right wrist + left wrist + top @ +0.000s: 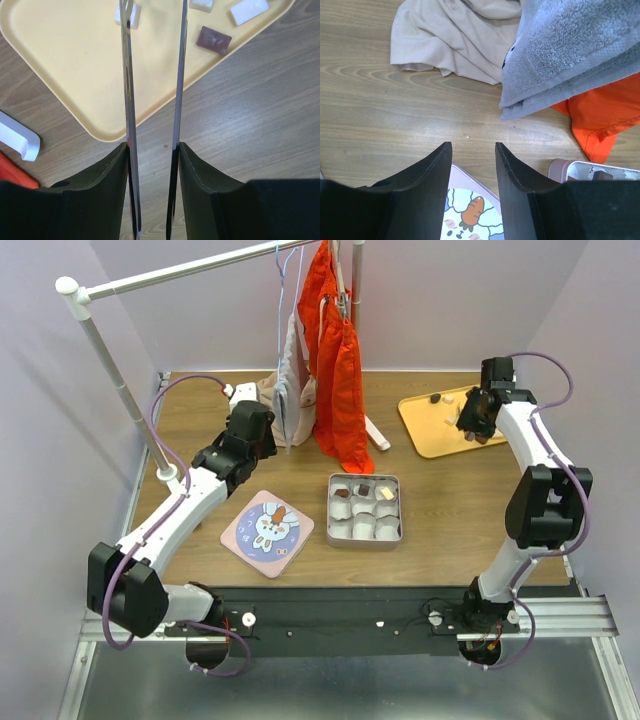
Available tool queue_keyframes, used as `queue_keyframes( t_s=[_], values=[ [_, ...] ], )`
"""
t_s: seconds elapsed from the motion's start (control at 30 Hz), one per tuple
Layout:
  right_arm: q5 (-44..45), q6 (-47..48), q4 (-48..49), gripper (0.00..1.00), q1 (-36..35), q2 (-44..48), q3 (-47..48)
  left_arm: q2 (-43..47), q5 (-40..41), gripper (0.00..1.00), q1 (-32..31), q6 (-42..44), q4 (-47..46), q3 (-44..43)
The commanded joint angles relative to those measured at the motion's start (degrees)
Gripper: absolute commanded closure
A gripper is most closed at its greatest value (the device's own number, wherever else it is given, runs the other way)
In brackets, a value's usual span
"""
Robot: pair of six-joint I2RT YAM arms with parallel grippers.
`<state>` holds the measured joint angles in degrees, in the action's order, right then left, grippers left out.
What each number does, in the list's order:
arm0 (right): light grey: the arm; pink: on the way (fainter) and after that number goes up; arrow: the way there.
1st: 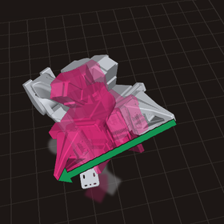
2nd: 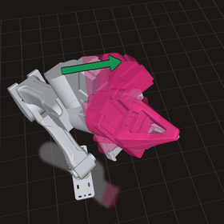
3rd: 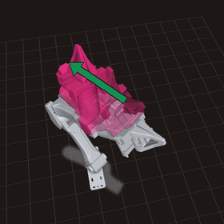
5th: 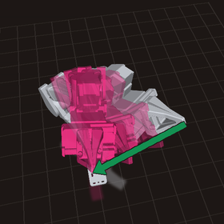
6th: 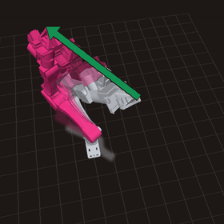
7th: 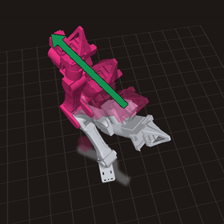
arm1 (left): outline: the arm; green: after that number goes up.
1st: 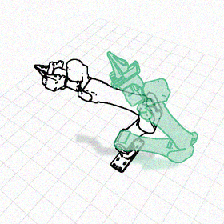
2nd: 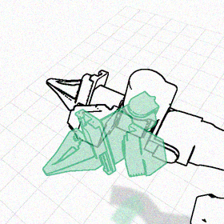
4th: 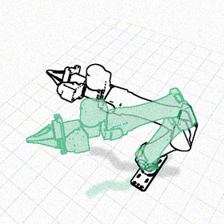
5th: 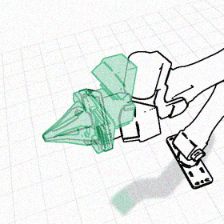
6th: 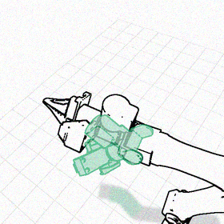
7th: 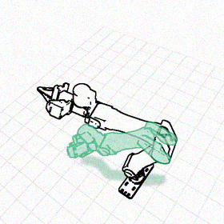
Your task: Pack the chocolate
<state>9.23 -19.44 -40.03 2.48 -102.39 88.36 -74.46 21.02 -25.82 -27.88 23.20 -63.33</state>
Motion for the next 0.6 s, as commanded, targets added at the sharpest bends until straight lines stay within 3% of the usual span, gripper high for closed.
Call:
queue_keyframes(
  t_s=[0.0, 0.17, 0.43, 0.57],
  values=[
    [-1.7, 1.1, 2.2, 0.50, 1.1, -2.4, 2.6, -1.0, 0.3, 0.51, 0.4, -0.1, -1.0, -2.1],
    [-2.2, 1.2, 2.9, 0.53, 1.6, -3.3, 2.9, -1.7, 0.1, 0.51, 0.4, -0.2, -1.0, -2.5],
    [-2.9, 1.5, 3.1, 0.70, 1.8, -2.5, 2.9, -1.6, 0.0, 0.51, 0.4, -0.3, -1.1, -2.3],
    [-3.8, 1.1, 3.0, 0.73, 1.8, 1.0, 1.8, -0.6, 0.3, 0.51, 0.4, -0.2, -0.5, -2.2]
  ],
)
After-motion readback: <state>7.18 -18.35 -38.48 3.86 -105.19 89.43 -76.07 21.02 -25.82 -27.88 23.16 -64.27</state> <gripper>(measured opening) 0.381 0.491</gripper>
